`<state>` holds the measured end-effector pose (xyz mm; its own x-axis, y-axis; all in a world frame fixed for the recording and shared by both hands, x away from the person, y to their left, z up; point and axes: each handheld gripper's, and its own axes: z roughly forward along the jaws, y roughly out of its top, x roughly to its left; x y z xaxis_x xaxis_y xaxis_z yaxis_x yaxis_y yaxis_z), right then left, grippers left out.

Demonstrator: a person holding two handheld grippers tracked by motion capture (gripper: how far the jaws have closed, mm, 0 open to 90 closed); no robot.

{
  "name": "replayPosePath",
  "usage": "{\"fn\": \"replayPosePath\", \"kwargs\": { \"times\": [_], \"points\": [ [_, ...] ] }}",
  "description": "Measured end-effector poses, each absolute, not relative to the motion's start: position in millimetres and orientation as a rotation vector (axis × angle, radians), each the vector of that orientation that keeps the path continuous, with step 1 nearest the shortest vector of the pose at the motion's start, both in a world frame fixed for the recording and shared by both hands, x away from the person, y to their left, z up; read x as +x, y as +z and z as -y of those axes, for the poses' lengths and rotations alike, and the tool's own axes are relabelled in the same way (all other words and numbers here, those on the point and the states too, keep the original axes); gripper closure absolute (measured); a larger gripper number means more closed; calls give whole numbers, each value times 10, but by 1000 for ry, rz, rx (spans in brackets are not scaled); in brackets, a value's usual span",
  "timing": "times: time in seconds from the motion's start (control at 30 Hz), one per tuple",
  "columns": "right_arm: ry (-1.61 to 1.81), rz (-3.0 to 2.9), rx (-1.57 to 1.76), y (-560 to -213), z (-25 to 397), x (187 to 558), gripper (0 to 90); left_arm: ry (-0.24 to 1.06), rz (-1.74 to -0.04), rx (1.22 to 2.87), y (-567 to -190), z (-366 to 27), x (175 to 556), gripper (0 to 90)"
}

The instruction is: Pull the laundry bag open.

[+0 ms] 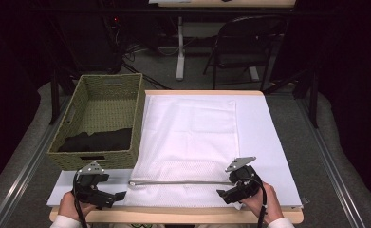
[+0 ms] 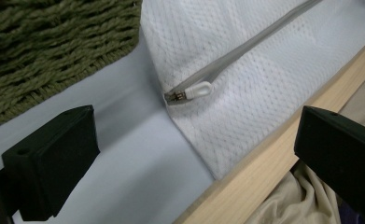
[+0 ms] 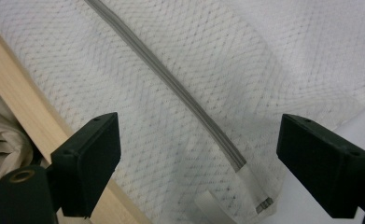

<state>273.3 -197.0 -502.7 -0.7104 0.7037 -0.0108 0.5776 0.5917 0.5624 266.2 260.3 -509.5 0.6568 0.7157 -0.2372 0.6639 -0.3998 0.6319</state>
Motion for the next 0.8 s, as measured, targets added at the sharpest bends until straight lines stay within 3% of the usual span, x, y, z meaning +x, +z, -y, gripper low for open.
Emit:
{"fn": "replayPosePath", "kwargs": {
  "times": [0.37, 0.8],
  "points": [
    [784, -2575, 1043, -5038, 1857, 2823, 127, 77, -908, 2056, -5097, -2604, 2675, 0],
    [805, -2593, 1025, -5072, 1709, 2941, 140, 42, -960, 2078, -5036, -2558, 2784, 0]
  ]
}}
